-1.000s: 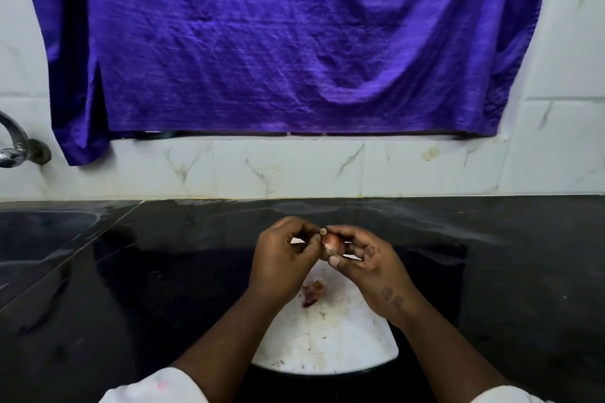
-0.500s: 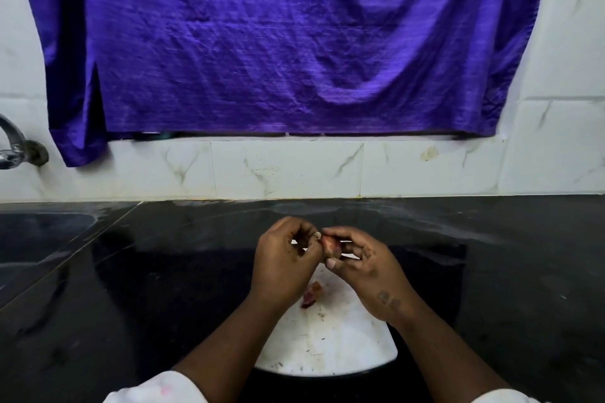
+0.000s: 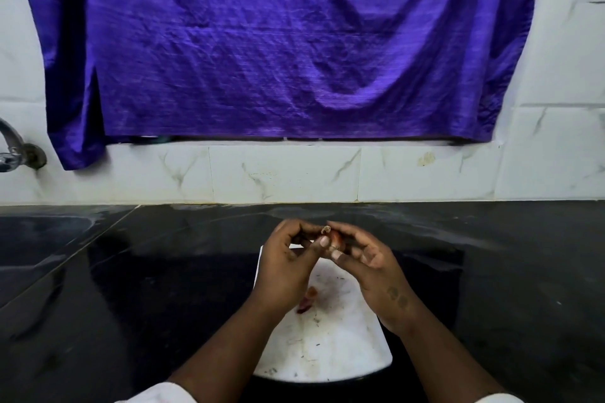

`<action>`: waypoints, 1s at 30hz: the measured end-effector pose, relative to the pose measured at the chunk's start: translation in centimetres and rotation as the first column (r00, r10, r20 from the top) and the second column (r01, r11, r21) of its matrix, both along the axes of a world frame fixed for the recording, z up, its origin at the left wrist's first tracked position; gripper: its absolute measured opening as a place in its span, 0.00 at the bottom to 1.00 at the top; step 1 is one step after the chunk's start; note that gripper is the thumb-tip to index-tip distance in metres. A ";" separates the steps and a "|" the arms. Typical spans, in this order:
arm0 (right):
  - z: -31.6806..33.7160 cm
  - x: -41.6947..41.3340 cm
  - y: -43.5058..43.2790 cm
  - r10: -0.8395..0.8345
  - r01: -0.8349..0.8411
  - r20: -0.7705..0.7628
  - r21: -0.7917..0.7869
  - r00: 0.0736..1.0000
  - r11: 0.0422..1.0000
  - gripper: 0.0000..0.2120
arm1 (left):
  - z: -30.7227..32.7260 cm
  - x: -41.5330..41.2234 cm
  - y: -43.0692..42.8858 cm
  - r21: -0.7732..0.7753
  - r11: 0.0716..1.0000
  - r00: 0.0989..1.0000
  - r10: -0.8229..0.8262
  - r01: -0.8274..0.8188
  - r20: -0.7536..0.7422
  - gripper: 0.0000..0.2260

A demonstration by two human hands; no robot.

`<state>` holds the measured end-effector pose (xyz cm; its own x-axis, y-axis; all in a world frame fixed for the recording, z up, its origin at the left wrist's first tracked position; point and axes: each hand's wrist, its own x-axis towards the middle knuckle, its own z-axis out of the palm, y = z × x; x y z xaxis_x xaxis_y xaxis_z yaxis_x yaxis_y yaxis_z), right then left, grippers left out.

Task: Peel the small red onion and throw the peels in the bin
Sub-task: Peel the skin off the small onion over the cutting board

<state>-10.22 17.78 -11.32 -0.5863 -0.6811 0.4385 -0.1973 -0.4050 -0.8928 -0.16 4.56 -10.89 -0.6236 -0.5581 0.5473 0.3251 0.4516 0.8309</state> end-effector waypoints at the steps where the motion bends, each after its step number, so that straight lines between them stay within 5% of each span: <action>1: -0.2 -0.1 -0.1 -0.009 0.009 -0.009 0.000 1.000 1.000 0.21 | 0.0 0.0 -0.1 0.008 1.000 1.000 -0.007 0.007 -0.007 0.05; 14: 0.1 0.4 0.0 -0.048 0.048 -0.023 -0.003 0.999 0.999 0.20 | -0.2 -0.3 -0.6 -0.036 0.998 0.998 0.058 -0.058 -0.003 0.06; 24: -0.2 -0.1 -0.3 -0.084 0.085 -0.020 0.030 0.996 0.996 0.21 | -0.4 0.5 -0.4 -0.389 0.918 0.941 0.199 -0.081 0.274 0.12; 30: 0.2 0.0 -0.1 -0.137 0.137 0.024 0.013 0.990 0.991 0.13 | -0.2 0.6 -0.2 -0.510 0.856 0.975 0.176 -0.085 0.133 0.21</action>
<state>-10.20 17.66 -11.09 -0.6848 -0.5986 0.4156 -0.2281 -0.3656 -0.9024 0.43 4.36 -11.07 -0.6727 -0.3212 0.6666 0.1094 0.8478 0.5189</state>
